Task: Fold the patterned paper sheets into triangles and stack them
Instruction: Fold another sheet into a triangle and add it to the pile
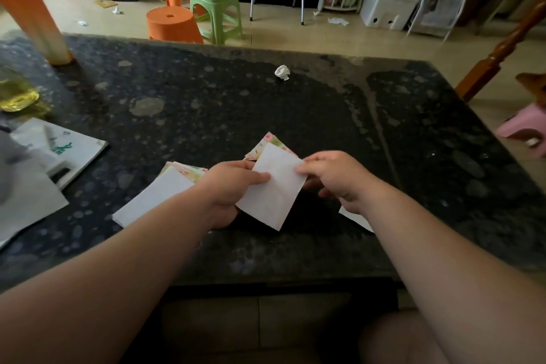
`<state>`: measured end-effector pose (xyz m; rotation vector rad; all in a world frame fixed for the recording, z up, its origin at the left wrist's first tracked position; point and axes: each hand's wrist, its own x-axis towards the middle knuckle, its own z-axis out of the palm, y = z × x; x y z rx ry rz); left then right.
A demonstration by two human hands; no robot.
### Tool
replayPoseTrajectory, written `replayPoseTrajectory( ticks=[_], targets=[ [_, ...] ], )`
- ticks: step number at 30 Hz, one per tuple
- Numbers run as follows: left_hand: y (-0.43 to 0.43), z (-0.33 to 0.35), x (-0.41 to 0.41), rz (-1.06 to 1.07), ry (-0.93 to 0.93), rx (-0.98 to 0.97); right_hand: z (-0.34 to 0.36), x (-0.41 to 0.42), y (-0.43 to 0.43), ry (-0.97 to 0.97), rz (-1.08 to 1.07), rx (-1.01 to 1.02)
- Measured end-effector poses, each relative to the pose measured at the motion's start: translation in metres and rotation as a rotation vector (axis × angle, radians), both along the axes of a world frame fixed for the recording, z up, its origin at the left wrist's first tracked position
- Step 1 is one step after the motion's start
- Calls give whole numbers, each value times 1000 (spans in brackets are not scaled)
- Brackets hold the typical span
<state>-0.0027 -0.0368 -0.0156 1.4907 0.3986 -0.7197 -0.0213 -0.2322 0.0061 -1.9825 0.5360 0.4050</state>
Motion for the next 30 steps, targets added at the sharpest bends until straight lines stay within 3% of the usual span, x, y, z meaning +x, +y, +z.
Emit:
replayPoseTrajectory(
  ticks=[7, 18, 22, 27, 30],
  targets=[
    [13, -11, 3, -118, -64, 271, -10, 4, 3, 20, 124, -38],
    [29, -15, 11, -101, -73, 139, -12, 6, -8, 84, 6, 290],
    [29, -15, 10, -67, -103, 140, -11, 7, -9, 86, 63, 243],
    [31, -22, 9, -95, -281, 314, -8, 7, -8, 36, 93, 41],
    [31, -22, 3, -103, -344, 360, -6, 4, -3, -29, 124, 31]
  ],
)
